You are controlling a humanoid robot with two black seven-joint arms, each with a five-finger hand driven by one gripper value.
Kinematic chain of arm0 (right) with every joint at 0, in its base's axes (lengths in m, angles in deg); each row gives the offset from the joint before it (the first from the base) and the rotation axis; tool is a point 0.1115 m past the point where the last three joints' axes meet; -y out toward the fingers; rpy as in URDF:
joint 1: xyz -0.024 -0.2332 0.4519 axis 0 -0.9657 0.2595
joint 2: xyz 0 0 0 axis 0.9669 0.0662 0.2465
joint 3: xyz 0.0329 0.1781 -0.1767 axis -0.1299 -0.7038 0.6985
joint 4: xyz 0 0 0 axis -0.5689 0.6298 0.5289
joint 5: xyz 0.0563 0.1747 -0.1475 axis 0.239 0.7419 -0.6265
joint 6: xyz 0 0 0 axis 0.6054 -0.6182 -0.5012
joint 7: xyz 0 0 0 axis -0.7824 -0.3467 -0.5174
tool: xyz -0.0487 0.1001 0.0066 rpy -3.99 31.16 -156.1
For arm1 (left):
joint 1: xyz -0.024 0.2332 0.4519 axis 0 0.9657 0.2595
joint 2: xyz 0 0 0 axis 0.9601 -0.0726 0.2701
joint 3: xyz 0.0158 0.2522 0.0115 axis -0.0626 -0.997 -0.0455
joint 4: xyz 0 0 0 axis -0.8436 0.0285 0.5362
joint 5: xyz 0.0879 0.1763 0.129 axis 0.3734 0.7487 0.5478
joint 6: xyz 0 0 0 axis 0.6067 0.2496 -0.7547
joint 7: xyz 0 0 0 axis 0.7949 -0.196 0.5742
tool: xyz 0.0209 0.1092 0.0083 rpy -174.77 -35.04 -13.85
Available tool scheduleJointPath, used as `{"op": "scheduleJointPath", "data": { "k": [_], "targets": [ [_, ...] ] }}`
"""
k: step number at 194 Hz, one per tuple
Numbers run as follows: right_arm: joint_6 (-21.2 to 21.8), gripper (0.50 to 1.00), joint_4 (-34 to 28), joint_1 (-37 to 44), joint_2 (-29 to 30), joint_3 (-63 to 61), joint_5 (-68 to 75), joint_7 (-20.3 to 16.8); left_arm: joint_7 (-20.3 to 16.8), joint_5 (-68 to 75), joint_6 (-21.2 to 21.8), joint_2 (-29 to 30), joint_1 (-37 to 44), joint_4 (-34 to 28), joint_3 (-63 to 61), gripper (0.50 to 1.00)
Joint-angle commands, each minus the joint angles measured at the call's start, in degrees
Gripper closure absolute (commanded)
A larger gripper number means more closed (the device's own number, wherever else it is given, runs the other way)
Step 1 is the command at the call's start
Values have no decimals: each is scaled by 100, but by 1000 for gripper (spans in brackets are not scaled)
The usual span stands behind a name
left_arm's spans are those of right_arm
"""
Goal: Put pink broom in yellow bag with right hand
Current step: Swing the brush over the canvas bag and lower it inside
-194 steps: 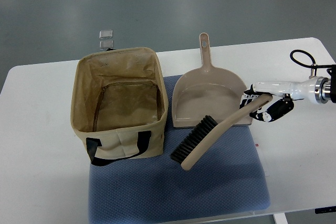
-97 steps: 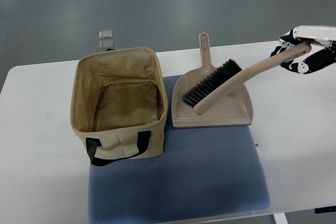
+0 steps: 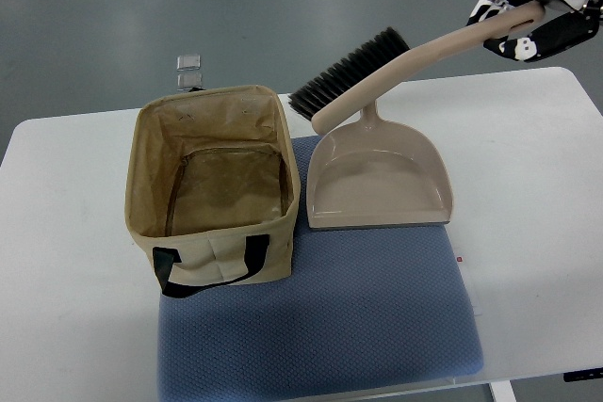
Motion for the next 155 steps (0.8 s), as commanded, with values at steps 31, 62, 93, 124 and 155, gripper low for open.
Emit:
{"op": "scheduleJointPath", "data": {
  "k": [31, 62, 93, 124, 155],
  "targets": [
    [-59, 1000, 995, 224, 1741, 70, -66, -135, -1, -1, 0, 0, 1, 0, 13, 500],
    [-59, 1000, 1752, 216, 2629, 123, -146, -144, -1, -10, 0, 0, 1, -9, 22, 500],
    [-77, 1000, 2244, 180, 3332, 483, -383, -126, -1, -10, 0, 0, 1, -9, 22, 500],
    [-86, 1000, 2534, 128, 3921, 597, -594, -126, -1, -10, 0, 0, 1, -9, 22, 500],
    [-200, 1000, 2595, 84, 4211, 711, -699, -109, -1, -10, 0, 0, 9, 0, 22, 500]
  ]
}}
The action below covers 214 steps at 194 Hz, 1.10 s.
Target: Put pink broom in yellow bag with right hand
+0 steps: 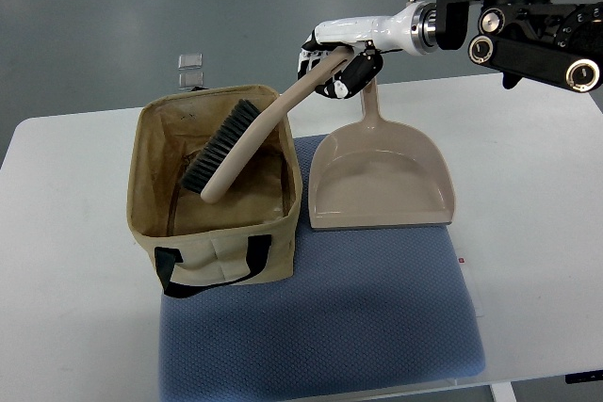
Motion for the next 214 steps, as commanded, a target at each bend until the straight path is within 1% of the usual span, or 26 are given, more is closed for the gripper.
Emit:
{"op": "scheduleJointPath", "data": {
  "k": [1, 60, 90, 92, 93, 94, 95, 97, 98, 99, 100, 101, 102, 103, 104, 105, 106, 107, 108, 114, 120, 131, 150, 170, 192, 214],
  "targets": [
    [-61, 1000, 50, -12, 167, 93, -44, 10, -1, 1, 0, 0, 1, 9, 0, 500],
    [-228, 1000, 296, -47, 668, 225, -53, 27, -1, 1, 0, 0, 1, 9, 0, 500],
    [-246, 1000, 305, -126, 739, 225, -53, 36, -1, 1, 0, 0, 1, 0, 0, 500],
    [-246, 989, 305, -135, 739, 225, -53, 36, -1, 1, 0, 0, 1, 0, 0, 500],
    [-246, 949, 305, -135, 747, 225, -53, 36, -1, 1, 0, 0, 1, 0, 0, 500],
    [-246, 948, 305, -135, 747, 225, -53, 36, -1, 1, 0, 0, 1, 0, 0, 500],
    [-246, 910, 305, -135, 747, 225, -53, 36, -1, 1, 0, 0, 1, 0, 0, 500],
    [-246, 910, 305, -135, 747, 225, -53, 36, -1, 1, 0, 0, 1, 0, 0, 500],
    [-246, 875, 305, -135, 747, 225, -53, 36, -1, 1, 0, 0, 1, 0, 0, 500],
    [-246, 875, 305, -135, 747, 225, -53, 36, -1, 1, 0, 0, 1, 0, 0, 500],
    [-246, 841, 305, -144, 747, 225, -53, 36, -1, 1, 0, 0, 1, 0, 0, 500],
    [-246, 840, 305, -144, 747, 225, -53, 36, -1, 1, 0, 0, 1, 0, 0, 500],
    [-246, 802, 305, -152, 747, 225, -53, 36, -1, 1, 0, 0, 10, 0, 0, 500],
    [-246, 801, 305, -152, 747, 225, -53, 36, -1, 1, 0, 0, 10, 0, 0, 500],
    [-246, 765, 305, -152, 747, 225, -44, 36, -1, 1, 0, 0, 2, 0, 0, 500],
    [-246, 765, 305, -152, 747, 225, -44, 36, -1, 1, 0, 0, 1, 0, 0, 500],
    [-237, 734, 305, -152, 747, 225, -53, 36, -1, 1, 0, 0, 1, 0, 0, 500],
    [-237, 734, 305, -152, 747, 225, -53, 36, -1, 1, 0, 0, 1, 0, 0, 500],
    [-237, 714, 305, -161, 747, 225, -53, 36, -1, 1, 0, 0, 1, 0, 0, 500],
    [-237, 671, 305, -153, 739, 225, -44, 36, -1, 1, 0, 0, 1, 0, 0, 500],
    [-237, 658, 305, -152, 739, 225, -44, 36, -1, 1, 0, 0, 10, 0, 0, 500],
    [-228, 603, 305, -144, 721, 216, -44, 36, -1, 1, 0, 0, 1, 0, 0, 500],
    [-202, 574, 305, -91, 651, 199, -35, 36, -1, 1, 0, 0, 1, 0, 0, 500],
    [-184, 572, 305, -47, 554, 146, -18, 36, -1, 1, 0, 0, 1, 0, 0, 500],
    [-193, 572, 323, 243, 299, 23, 70, 36, 8, 1, 0, 0, 1, 0, 0, 500],
    [-237, 572, 332, 252, -43, -521, 201, 36, 17, 1, -9, 0, 37, 18, -9, 500]
  ]
}}
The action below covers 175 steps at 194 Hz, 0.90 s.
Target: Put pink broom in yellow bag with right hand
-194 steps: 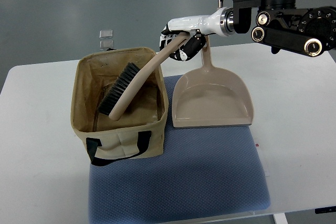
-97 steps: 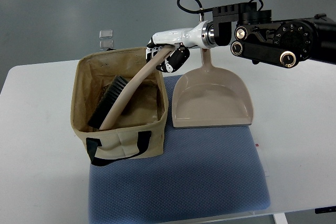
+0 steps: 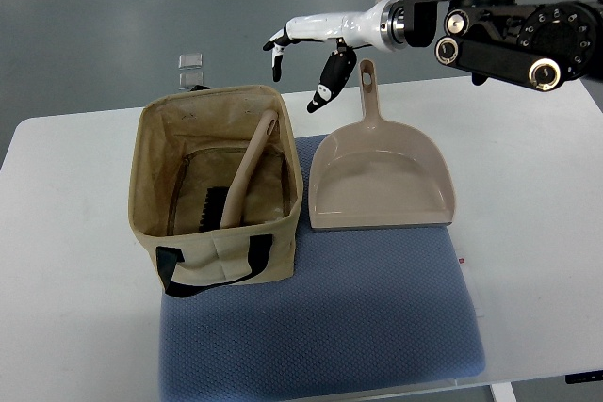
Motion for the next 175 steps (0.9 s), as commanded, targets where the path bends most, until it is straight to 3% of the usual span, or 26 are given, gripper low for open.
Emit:
{"op": "scheduleJointPath", "data": {
  "k": [1, 22, 59, 107, 175],
  "targets": [
    [-33, 572, 10, 29, -284, -450, 130, -1, 17, 0, -8, 0, 31, 16, -7, 500],
    [-86, 572, 81, -217, -671, -1188, 1009, -1, 17, 0, -8, 0, 57, 16, -7, 500],
    [-736, 572, 424, -1404, -917, -2875, 3057, 8, 17, 0, 0, 0, 57, -10, -7, 500],
    [-973, 572, 959, -3056, -381, -5555, 3725, 52, 17, 0, 0, 0, 66, -54, -7, 500],
    [-947, 570, 1505, -3592, 305, -6980, 3742, 210, 17, 0, 0, 0, 66, -2, -7, 500]
  ]
}}
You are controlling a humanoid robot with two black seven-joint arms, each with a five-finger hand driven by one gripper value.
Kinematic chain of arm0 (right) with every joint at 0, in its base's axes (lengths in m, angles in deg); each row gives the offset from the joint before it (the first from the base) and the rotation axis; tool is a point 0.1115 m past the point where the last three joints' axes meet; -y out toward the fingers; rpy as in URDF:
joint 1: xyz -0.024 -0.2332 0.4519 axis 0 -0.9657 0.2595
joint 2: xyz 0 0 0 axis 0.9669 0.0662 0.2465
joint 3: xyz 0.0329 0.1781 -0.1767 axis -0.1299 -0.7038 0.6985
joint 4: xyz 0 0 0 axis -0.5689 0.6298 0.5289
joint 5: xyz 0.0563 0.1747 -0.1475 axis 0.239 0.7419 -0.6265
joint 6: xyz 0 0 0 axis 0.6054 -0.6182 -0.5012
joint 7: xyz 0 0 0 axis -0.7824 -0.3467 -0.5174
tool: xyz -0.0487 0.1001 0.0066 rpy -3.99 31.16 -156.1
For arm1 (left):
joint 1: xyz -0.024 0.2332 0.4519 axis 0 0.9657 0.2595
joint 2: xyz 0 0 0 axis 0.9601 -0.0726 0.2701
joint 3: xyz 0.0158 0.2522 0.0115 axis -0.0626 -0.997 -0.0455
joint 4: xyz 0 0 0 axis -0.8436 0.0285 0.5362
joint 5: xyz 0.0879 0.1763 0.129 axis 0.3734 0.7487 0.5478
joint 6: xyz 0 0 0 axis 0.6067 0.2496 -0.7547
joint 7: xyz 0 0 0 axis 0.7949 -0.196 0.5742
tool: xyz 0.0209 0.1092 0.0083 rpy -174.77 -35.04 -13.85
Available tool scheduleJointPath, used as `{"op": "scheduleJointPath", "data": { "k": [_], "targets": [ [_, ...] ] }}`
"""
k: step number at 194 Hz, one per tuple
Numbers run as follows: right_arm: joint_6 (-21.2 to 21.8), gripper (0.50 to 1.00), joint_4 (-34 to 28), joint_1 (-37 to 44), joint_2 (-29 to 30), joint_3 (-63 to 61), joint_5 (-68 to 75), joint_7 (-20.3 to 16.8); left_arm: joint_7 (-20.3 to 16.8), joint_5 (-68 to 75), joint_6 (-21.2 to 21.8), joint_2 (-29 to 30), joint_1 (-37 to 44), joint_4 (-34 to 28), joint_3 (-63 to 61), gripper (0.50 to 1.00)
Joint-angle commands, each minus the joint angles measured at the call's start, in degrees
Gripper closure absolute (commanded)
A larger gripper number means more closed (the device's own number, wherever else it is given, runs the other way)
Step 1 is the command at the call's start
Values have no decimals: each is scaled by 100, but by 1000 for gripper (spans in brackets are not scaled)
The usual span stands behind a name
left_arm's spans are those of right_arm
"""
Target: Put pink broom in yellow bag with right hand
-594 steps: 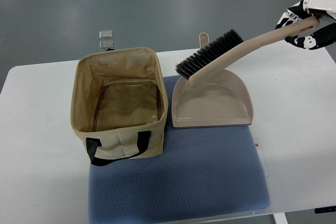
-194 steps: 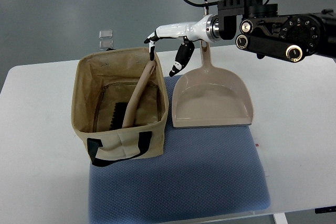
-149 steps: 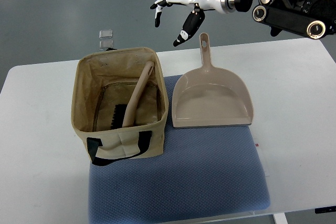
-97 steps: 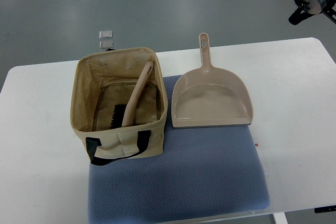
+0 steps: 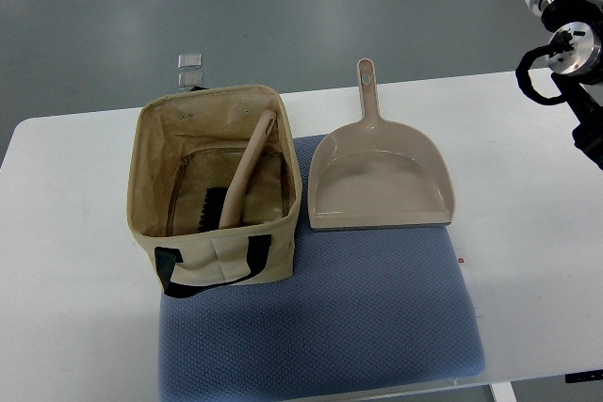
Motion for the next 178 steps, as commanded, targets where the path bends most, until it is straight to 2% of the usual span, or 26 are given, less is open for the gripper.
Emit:
{"op": "scheduleJointPath", "data": {
  "k": [1, 39, 85, 130, 178],
  "targets": [
    [22, 570, 136, -115, 120, -264, 7, 105, 0, 0, 0, 0, 0, -3, -1, 500],
    [136, 570, 434, -309, 595, -669, 7, 580, 0, 0, 0, 0, -9, -38, -1, 500],
    [848, 570, 804, -757, 946, -704, 7, 676, 0, 0, 0, 0, -9, -12, -1, 500],
    [1050, 570, 856, -1064, 1105, -695, 332, 747, 0, 0, 0, 0, -9, -29, -1, 500],
    [1059, 570, 865, -1161, 1184, -686, 376, 782, 0, 0, 0, 0, -9, -56, -1, 500]
  ]
}}
